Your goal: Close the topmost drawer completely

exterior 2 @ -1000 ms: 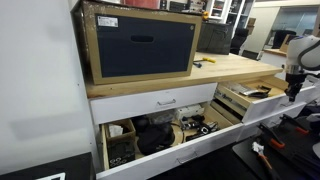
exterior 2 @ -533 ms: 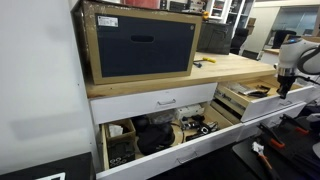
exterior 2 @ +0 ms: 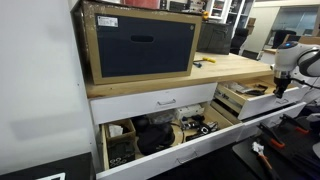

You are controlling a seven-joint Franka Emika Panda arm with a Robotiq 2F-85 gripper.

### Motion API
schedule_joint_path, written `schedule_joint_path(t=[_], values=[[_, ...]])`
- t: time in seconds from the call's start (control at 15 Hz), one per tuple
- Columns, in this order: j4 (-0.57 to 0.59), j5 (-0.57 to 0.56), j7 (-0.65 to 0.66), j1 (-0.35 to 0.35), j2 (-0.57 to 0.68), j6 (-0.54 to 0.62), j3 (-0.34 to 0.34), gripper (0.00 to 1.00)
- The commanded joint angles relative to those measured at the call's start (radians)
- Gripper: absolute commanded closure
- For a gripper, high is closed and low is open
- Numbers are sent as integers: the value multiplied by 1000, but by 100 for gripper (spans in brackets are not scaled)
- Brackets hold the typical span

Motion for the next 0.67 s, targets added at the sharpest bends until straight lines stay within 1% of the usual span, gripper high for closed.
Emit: schedule_joint_path(t=[0.0, 0.2, 0.6], values=[[103, -81, 123, 19, 74, 53, 6, 100], [169, -96, 182, 30, 116, 64, 27, 100], [329, -87, 244, 58, 229, 62, 81, 100]])
